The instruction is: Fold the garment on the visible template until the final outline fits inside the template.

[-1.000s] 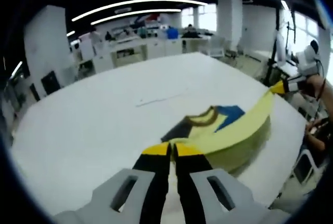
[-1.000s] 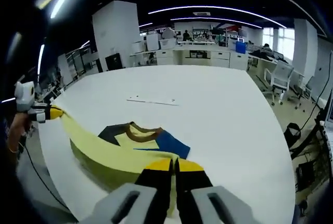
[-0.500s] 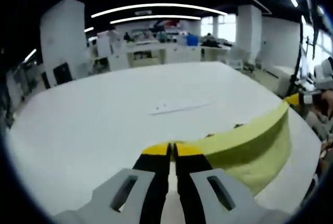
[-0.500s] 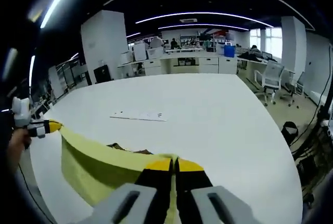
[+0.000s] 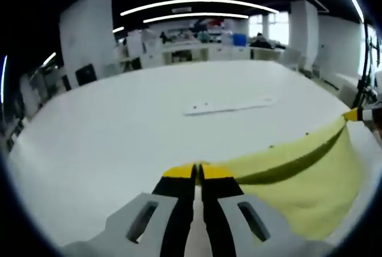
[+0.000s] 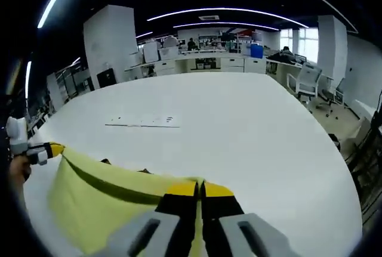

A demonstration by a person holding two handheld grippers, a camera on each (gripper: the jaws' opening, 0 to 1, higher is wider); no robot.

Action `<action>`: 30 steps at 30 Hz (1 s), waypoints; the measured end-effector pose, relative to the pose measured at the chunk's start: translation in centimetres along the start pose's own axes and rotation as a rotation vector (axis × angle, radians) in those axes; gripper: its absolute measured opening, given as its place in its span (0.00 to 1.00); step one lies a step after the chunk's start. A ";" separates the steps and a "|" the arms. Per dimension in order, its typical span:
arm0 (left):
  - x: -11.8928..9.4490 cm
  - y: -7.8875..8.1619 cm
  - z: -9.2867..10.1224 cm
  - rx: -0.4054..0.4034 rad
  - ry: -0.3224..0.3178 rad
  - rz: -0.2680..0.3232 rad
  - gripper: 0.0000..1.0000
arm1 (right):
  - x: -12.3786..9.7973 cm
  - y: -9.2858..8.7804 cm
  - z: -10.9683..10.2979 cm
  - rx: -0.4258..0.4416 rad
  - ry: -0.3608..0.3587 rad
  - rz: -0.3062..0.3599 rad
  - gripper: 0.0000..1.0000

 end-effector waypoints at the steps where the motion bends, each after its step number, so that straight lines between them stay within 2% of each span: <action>1: 0.6 -0.2 -0.1 -0.004 0.007 0.005 0.00 | 0.3 -0.3 0.2 0.000 -0.006 -0.009 0.00; 6: 1.9 -1.7 0.5 -0.008 0.018 -0.037 0.00 | 2.7 -1.8 1.2 0.004 -0.028 -0.049 0.00; 12: 2.4 -3.1 0.5 -0.008 0.016 -0.062 0.00 | 3.3 -2.6 1.7 0.007 -0.038 -0.077 0.00; 16: 2.5 -3.2 0.7 0.015 0.009 -0.056 0.00 | 3.6 -2.9 1.9 0.005 -0.035 -0.086 0.00; 21: 2.5 -2.9 0.8 0.057 -0.033 -0.029 0.02 | 3.6 -2.9 1.8 -0.015 -0.018 -0.097 0.00; 24: 2.1 -2.4 0.5 0.083 -0.075 0.018 0.12 | 3.1 -2.7 2.0 -0.005 -0.015 -0.091 0.02; 26: 1.8 -1.9 0.8 0.109 -0.143 0.075 0.24 | 2.6 -2.4 1.8 -0.017 0.004 -0.082 0.07; 27: 1.5 -1.7 1.2 0.117 -0.182 0.099 0.29 | 2.4 -2.3 1.6 -0.035 0.022 -0.080 0.08; 28: 1.2 -1.8 1.2 0.123 -0.198 0.099 0.33 | 2.2 -2.3 1.5 -0.051 0.035 -0.079 0.09; 29: 0.9 -2.1 1.5 0.168 -0.238 0.100 0.36 | 1.8 -2.3 1.2 -0.093 0.059 -0.085 0.11; 30: 0.7 -2.4 1.4 0.202 -0.242 0.096 0.38 | 1.7 -2.5 1.0 -0.143 0.071 -0.098 0.12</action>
Point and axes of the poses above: the point that each gripper's makers call its tool centre point, and the gripper's own axes: x roughly forward along the fingers, z roughly to its right, y roughly out of its top, the point moved 1 cm from there along -x, roughly backward along the fingers, and after that the axes turned 15 degrees about x, right-handed, at the moved point
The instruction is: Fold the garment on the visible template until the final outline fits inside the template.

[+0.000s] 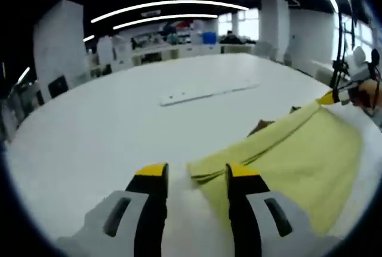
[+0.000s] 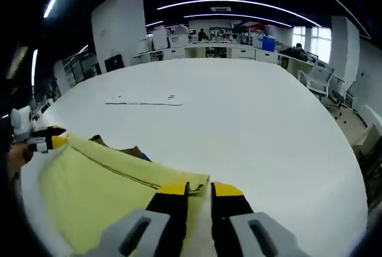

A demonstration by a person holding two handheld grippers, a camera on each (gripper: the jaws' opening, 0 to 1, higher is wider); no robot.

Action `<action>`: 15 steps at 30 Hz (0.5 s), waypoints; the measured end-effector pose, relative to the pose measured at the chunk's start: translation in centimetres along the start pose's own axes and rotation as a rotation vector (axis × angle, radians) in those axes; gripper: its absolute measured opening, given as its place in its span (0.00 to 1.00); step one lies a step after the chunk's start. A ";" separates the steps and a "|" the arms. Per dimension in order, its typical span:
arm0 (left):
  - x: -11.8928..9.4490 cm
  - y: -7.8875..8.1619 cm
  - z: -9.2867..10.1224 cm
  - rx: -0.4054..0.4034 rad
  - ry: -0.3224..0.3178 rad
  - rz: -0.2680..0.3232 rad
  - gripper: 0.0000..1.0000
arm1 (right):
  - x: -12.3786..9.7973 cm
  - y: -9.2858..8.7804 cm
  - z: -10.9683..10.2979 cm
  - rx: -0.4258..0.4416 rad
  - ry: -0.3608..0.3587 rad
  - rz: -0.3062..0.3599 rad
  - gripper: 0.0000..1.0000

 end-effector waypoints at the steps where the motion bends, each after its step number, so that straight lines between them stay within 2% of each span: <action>1: -0.1 -0.3 0.1 0.033 -0.013 -0.005 0.39 | -0.1 -0.2 0.0 -0.029 -0.006 -0.008 0.14; 2: -0.1 -0.7 0.3 0.053 -0.024 -0.020 0.39 | -0.1 -0.3 0.2 -0.096 -0.028 -0.015 0.15; 4: 0.0 -1.2 0.4 0.088 -0.027 -0.032 0.40 | 0.0 -0.9 0.3 -0.165 -0.051 -0.034 0.16; 8: 0.8 -1.0 0.3 0.094 -0.020 -0.017 0.38 | 0.7 -1.7 -0.1 -0.182 -0.044 -0.048 0.17; 12: 1.9 -0.1 -0.1 0.126 0.004 -0.012 0.37 | 1.5 -0.8 -0.1 -0.135 -0.055 0.000 0.17; 14: 2.5 0.0 -0.4 0.118 0.013 -0.006 0.35 | 2.1 -0.4 -0.1 -0.088 -0.054 0.022 0.17; 15: 2.9 0.2 -0.7 0.087 0.026 0.007 0.33 | 2.4 0.0 -0.1 -0.041 -0.058 0.049 0.17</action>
Point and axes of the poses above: the point that each gripper's makers call its tool centre point, and the gripper's own axes: x roughly forward along the fingers, z roughly to its right, y roughly out of its top, the point moved 1 cm from there along -x, roughly backward along the fingers, and after that the axes turned 15 degrees about x, right-handed, at the moved point
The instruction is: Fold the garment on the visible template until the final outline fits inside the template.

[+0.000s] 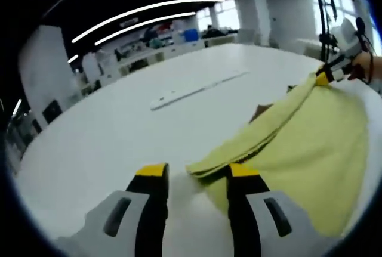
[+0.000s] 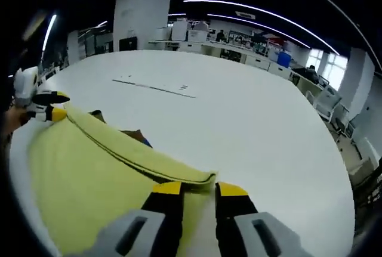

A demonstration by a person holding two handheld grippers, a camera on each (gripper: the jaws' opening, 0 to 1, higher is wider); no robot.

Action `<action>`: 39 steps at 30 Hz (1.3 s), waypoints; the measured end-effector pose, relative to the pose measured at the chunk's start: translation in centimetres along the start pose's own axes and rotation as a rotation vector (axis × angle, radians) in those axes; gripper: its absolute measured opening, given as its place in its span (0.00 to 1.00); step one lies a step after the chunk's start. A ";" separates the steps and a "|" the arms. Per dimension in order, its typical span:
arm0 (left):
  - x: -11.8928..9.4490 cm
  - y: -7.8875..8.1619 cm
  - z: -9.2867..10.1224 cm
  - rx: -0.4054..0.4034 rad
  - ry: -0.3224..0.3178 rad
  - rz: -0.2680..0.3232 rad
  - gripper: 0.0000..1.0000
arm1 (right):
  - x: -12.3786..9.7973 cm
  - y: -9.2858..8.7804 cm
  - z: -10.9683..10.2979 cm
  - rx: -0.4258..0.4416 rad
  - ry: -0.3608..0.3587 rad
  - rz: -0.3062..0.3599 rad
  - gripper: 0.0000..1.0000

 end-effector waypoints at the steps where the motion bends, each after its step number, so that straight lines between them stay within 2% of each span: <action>1: 0.3 -0.1 -0.2 -0.031 0.010 -0.002 0.33 | 0.2 0.2 0.0 0.020 0.001 0.013 0.17; 4: 0.6 -0.1 -0.7 -0.046 0.038 -0.015 0.36 | 0.6 1.0 0.6 0.105 -0.026 0.045 0.18; 7: 0.5 0.2 -1.1 -0.111 0.053 -0.005 0.42 | 0.7 1.4 0.9 0.127 -0.039 0.054 0.20; 10: 0.1 -0.1 -1.6 -0.136 0.073 -0.032 0.47 | 0.7 1.4 0.9 0.162 -0.032 0.047 0.23; 15: -0.9 -0.1 -1.7 -0.141 0.070 -0.040 0.55 | -0.1 1.4 0.6 0.164 -0.020 0.040 0.29; 18: -1.7 0.4 -1.6 -0.163 0.059 -0.022 0.58 | -0.8 1.4 0.3 0.179 0.009 0.026 0.34; 22: -3.1 1.5 -1.5 -0.184 0.037 0.016 0.67 | -2.0 1.2 -0.1 0.170 0.034 0.005 0.46; 26: -4.5 2.0 -0.7 -0.161 0.004 0.028 0.77 | -3.6 0.7 -1.0 0.147 0.084 -0.017 0.53; 30: -5.7 1.7 -0.3 -0.147 -0.023 0.031 0.83 | -5.2 -0.1 -1.9 0.137 0.134 -0.044 0.59; 35: -7.7 1.5 0.5 -0.099 -0.063 0.039 0.89 | -7.4 -1.2 -3.1 0.117 0.196 -0.072 0.62; 39: -9.0 1.3 1.3 -0.069 -0.098 0.059 0.89 | -9.0 -2.0 -4.2 0.110 0.257 -0.094 0.65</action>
Point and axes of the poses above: the point that each gripper's makers call its tool centre point, and the gripper's own axes: x roughly forward along the fingers, z roughly to its right, y roughly out of its top, the point moved 1 cm from there along -x, roughly backward along the fingers, and after that the axes turned 15 degrees about x, right-handed, at the moved point
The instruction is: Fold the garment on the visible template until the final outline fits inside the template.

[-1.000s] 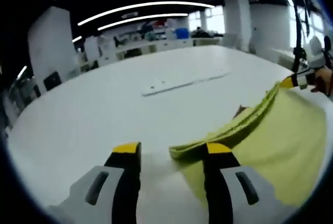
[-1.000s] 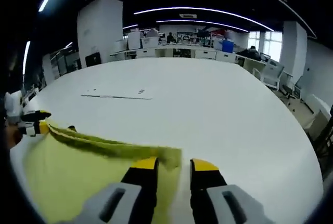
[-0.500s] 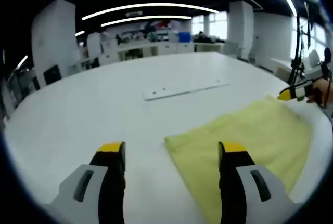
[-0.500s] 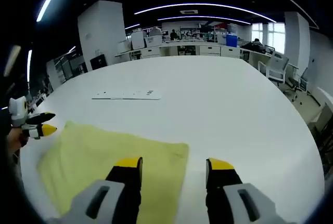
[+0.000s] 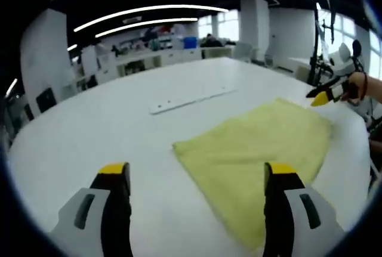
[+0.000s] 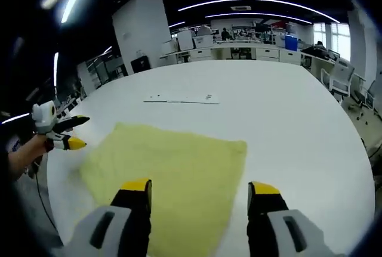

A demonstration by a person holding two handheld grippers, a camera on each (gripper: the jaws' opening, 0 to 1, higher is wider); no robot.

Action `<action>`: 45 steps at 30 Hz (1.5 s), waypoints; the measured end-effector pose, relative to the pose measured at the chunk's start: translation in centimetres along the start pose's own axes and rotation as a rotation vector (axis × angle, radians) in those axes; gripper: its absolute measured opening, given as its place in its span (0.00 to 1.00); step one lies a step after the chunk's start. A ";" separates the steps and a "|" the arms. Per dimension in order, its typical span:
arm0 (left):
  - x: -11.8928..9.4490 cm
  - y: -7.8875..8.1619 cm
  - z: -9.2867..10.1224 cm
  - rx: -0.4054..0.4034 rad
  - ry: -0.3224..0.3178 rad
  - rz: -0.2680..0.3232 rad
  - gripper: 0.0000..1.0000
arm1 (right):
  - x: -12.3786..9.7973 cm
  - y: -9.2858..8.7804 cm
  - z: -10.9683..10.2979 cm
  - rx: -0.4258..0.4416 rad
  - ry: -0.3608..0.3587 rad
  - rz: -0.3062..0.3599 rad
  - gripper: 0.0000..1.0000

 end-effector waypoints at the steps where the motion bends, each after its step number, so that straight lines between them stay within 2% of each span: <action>1: -0.4 -0.1 0.3 0.005 -0.012 0.009 0.89 | -0.4 -0.3 -0.3 -0.005 0.010 -0.005 0.65; 6: -1.6 -0.9 2.1 0.028 -0.068 0.006 0.90 | -1.6 -2.5 -0.6 -0.041 0.023 -0.066 0.65; 13: -3.1 -2.8 4.1 0.035 -0.117 -0.003 0.86 | -3.1 -4.6 -0.3 -0.036 0.034 -0.098 0.64; 16: -3.6 -3.7 5.0 0.016 -0.151 -0.025 0.78 | -3.7 -5.6 -0.1 -0.039 0.035 -0.116 0.62; 22: -4.3 -4.7 6.0 -0.009 -0.164 -0.028 0.67 | -4.3 -7.4 0.5 -0.046 0.022 -0.146 0.55; 26: -4.4 -5.7 6.9 -0.038 -0.207 -0.063 0.58 | -4.8 -8.5 0.5 -0.052 0.036 -0.170 0.45; 31: -4.4 -6.4 7.5 -0.050 -0.230 -0.079 0.49 | -5.1 -9.3 1.1 -0.043 0.026 -0.171 0.40; 35: -4.3 -6.6 8.0 -0.053 -0.243 -0.085 0.42 | -5.2 -9.8 1.3 -0.032 0.037 -0.163 0.31; 40: -4.2 -7.0 8.2 -0.061 -0.249 -0.097 0.33 | -5.2 -10.0 1.3 -0.020 0.046 -0.145 0.22; 45: -4.2 -6.6 8.2 -0.085 -0.245 -0.077 0.27 | -5.3 -9.7 1.2 0.015 0.060 -0.118 0.14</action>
Point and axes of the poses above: the point that each gripper's makers call its tool centre point, and the gripper's own axes: x roughly forward along the fingers, z roughly to its right, y roughly out of its top, the point moved 1 cm from there along -x, roughly backward along the fingers, and after that the axes turned 15 degrees about x, right-handed, at the moved point
